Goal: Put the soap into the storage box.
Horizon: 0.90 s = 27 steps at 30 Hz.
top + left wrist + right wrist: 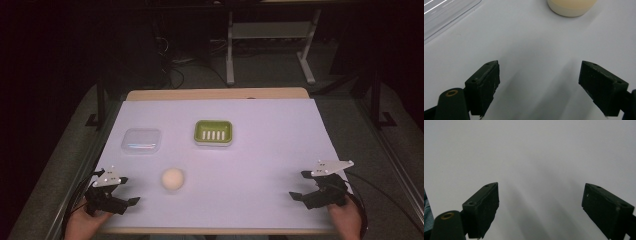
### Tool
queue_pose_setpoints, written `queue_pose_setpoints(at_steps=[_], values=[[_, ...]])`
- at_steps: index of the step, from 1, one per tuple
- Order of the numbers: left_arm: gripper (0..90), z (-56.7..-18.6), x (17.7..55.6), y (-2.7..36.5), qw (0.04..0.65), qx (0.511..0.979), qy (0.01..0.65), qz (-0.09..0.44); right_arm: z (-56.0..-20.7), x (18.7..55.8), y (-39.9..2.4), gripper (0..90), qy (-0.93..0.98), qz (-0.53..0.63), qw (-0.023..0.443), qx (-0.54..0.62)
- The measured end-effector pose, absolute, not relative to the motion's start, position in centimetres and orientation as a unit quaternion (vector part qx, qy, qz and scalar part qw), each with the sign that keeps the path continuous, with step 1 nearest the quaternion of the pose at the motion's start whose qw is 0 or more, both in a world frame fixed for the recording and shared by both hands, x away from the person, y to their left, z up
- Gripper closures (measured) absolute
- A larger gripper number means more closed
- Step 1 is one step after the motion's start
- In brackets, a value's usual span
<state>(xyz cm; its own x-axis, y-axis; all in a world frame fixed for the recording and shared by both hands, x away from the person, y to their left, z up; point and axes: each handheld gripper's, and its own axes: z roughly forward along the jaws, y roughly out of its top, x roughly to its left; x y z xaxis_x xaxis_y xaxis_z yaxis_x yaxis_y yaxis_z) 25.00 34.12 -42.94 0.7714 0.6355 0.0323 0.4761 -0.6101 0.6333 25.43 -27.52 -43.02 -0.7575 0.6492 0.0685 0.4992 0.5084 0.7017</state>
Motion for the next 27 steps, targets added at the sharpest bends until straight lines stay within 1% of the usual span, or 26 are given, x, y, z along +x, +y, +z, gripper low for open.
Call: queue_pose_setpoints(at_steps=[14,16,20,25,27], values=[[16.5,-42.8,24.9,33.5,0.312,0.893,0.301,0.126,-43.2,25.6,-27.1,13.5,0.869,0.36,0.094,0.327],[16.5,-42.9,24.9,33.3,0.301,0.898,0.295,0.126,-43.2,25.6,-27.0,13.5,0.869,0.36,0.09,0.327],[16.5,-43.1,24.9,33.0,0.291,0.904,0.29,0.121,-43.2,25.6,-26.9,13.5,0.87,0.361,0.093,0.322],[16.6,-43.0,25.0,32.6,0.295,0.905,0.284,0.117,-43.1,25.6,-26.8,13.5,0.871,0.358,0.092,0.325],[16.5,-43.0,25.1,32.3,0.294,0.907,0.279,0.111,-42.9,25.4,-26.6,13.5,0.873,0.355,0.098,0.32]])
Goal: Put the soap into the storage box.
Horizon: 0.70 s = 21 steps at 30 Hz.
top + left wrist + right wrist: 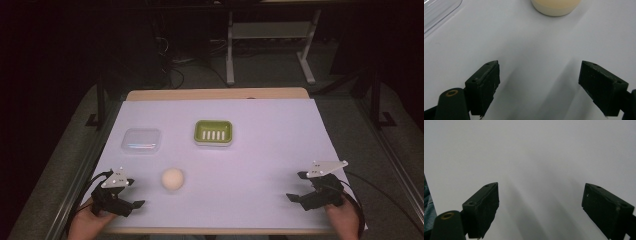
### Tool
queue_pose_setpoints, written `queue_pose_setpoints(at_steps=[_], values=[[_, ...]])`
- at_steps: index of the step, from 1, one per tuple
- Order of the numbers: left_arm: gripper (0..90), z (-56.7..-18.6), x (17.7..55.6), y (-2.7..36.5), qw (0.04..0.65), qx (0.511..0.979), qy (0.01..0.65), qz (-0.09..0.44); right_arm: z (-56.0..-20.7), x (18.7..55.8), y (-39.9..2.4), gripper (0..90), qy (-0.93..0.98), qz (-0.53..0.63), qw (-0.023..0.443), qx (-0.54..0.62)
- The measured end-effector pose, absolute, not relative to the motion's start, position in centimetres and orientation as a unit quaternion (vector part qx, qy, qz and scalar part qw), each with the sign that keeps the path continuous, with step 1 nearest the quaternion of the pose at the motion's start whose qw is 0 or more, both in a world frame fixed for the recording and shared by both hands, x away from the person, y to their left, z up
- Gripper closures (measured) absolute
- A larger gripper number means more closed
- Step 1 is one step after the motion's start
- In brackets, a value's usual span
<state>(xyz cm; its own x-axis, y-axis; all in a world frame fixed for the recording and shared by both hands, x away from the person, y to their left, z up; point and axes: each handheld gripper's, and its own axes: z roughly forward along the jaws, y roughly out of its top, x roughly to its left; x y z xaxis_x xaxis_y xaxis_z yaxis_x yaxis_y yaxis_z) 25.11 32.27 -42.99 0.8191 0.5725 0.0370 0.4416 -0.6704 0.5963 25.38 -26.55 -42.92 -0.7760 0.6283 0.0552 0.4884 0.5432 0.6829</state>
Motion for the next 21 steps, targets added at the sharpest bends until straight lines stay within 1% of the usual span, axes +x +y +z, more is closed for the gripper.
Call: queue_pose_setpoints(at_steps=[9,17,21], values=[[16.7,-42.7,25.9,31.7,0.283,0.915,0.269,0.105,-42.8,25.3,-26.5,13.5,0.874,0.354,0.099,0.318],[16.6,-41.3,26.7,30.8,0.285,0.919,0.248,0.117,-42.8,25.3,-26.6,13.5,0.873,0.356,0.099,0.318],[16.6,-40.8,27.0,30.2,0.286,0.921,0.24,0.112,-42.8,25.4,-26.7,13.5,0.871,0.361,0.098,0.32]])
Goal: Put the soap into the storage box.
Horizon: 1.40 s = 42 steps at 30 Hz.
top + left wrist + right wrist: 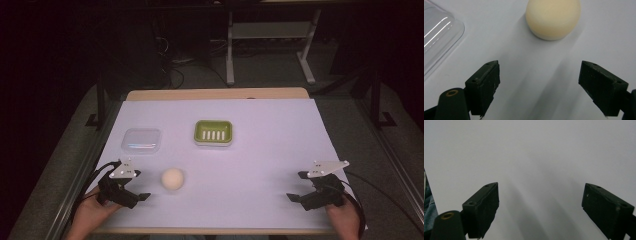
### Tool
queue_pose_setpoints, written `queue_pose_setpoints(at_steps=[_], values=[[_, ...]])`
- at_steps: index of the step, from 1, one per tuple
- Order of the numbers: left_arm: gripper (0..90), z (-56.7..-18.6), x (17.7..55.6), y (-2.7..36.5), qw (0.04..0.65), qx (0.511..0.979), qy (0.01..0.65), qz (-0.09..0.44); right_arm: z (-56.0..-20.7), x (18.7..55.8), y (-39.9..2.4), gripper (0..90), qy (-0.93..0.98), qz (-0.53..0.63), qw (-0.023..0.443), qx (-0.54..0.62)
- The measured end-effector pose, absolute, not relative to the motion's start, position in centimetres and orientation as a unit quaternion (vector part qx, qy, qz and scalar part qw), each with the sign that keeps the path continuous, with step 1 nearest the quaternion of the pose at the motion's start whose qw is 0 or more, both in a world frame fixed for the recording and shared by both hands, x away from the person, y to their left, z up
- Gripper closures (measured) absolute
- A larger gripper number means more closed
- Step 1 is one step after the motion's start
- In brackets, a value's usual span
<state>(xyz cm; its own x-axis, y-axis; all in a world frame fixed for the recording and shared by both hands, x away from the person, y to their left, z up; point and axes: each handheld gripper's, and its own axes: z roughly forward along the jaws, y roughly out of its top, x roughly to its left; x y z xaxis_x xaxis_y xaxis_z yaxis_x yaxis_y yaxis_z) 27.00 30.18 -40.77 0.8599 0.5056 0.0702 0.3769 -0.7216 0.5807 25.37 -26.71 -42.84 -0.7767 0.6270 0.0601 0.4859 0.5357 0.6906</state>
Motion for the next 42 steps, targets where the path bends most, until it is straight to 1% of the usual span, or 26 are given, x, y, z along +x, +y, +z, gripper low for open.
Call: queue_pose_setpoints(at_steps=[16,21,31,36,42], values=[[16.6,-39.6,27.6,28.4,0.281,0.932,0.206,0.099,-42.9,25.4,-26.7,13.5,0.872,0.36,0.095,0.317],[16.7,-39.2,27.5,27.9,0.276,0.933,0.206,0.102,-42.8,25.4,-26.7,13.5,0.871,0.361,0.095,0.318],[16.7,-37.8,28.1,26.6,0.274,0.939,0.181,0.099,-42.9,25.4,-26.7,13.5,0.871,0.361,0.096,0.318],[16.6,-38.2,28.3,25.6,0.278,0.939,0.178,0.095,-42.9,25.3,-26.7,13.5,0.871,0.361,0.097,0.318],[16.7,-38.4,28.3,25.5,0.279,0.939,0.179,0.089,-42.8,25.2,-27.0,13.5,0.869,0.364,0.097,0.321]])
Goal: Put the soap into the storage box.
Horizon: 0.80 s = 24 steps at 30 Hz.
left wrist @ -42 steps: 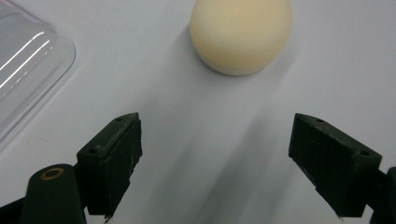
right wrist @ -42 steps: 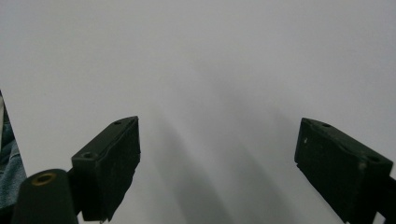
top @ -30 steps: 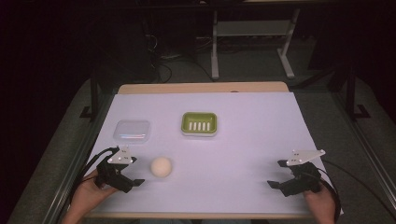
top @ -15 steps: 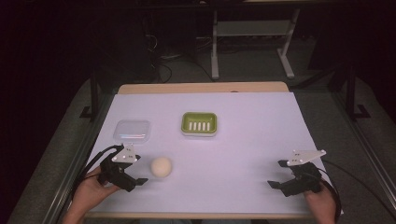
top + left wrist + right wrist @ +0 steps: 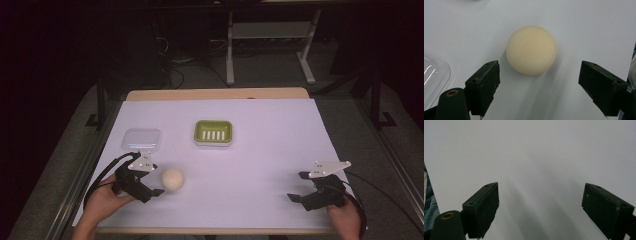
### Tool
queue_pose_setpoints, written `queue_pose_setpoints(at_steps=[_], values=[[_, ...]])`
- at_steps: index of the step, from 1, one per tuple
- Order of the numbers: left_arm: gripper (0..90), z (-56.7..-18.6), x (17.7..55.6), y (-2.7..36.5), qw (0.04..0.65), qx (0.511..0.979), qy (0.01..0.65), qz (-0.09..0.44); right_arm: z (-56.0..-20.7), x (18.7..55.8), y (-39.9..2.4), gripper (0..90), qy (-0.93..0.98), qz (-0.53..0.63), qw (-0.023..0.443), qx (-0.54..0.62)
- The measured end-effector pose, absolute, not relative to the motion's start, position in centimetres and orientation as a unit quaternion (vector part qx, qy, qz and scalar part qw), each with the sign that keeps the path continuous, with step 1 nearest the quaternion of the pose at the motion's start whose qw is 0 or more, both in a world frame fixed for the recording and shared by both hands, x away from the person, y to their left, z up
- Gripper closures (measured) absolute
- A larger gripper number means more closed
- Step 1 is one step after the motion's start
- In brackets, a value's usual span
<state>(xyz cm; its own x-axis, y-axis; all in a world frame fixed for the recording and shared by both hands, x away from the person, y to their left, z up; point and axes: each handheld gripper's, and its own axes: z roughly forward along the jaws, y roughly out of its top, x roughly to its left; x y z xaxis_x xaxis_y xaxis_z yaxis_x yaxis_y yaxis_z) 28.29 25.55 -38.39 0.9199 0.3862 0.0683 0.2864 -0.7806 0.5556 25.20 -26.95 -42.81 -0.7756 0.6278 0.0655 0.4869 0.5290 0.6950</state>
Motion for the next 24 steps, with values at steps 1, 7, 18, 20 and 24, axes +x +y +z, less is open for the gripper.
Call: queue_pose_setpoints(at_steps=[1,7,18,20,24], values=[[16.6,-38.4,28.3,25.5,0.279,0.939,0.179,0.089,-42.8,25.2,-27.0,13.5,0.869,0.364,0.097,0.321],[16.6,-38.4,28.4,25.2,0.278,0.942,0.168,0.089,-42.8,25.2,-26.8,13.5,0.871,0.363,0.096,0.317],[16.6,-38.7,28.8,24.4,0.272,0.945,0.159,0.09,-42.8,25.4,-26.7,13.5,0.871,0.364,0.095,0.316],[16.6,-38.9,29.0,24.3,0.271,0.945,0.162,0.089,-42.8,25.4,-26.7,13.5,0.872,0.363,0.095,0.313],[16.6,-39.2,29.4,24.1,0.27,0.945,0.167,0.084,-42.9,25.4,-26.6,13.5,0.873,0.361,0.093,0.313]])
